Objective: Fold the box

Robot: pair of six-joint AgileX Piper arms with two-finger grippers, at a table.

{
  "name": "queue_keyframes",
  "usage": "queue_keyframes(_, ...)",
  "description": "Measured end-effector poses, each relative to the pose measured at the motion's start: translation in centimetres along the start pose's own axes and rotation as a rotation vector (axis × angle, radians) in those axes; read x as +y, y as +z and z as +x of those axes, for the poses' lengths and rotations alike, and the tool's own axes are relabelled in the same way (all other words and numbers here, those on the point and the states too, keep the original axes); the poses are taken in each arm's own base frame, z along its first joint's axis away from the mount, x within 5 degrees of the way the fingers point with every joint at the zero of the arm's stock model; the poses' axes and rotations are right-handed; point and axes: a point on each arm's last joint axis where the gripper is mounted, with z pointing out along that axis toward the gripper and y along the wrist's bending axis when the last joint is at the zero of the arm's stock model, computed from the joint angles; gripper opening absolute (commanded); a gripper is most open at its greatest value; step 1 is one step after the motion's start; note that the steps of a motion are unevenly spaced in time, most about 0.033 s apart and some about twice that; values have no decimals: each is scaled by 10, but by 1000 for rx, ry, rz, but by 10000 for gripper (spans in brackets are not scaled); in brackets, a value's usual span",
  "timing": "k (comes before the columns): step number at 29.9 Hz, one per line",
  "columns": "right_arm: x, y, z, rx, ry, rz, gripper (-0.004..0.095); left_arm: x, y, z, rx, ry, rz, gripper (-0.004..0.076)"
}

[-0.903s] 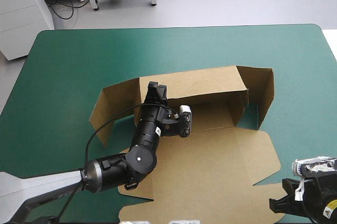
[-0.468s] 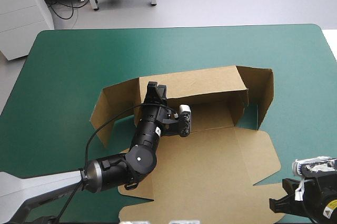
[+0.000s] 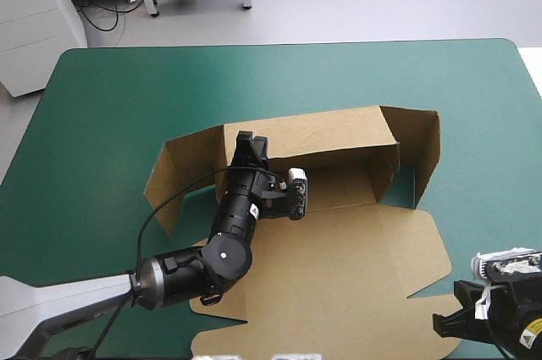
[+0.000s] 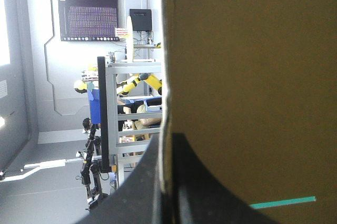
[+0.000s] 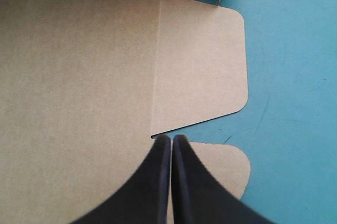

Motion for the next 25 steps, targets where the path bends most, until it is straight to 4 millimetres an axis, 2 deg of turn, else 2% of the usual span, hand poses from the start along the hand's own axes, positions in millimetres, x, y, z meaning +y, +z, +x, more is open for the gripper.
queue_keyframes(14, 0, 0, 0, -1, -12, 0, -8, -3, -7, -5, -2, -28, -2, -32)
queue_keyframes(25, 0, 0, 0, -4, -13, 1, -8, -15, -9, -2, -15, 2, 8, -32)
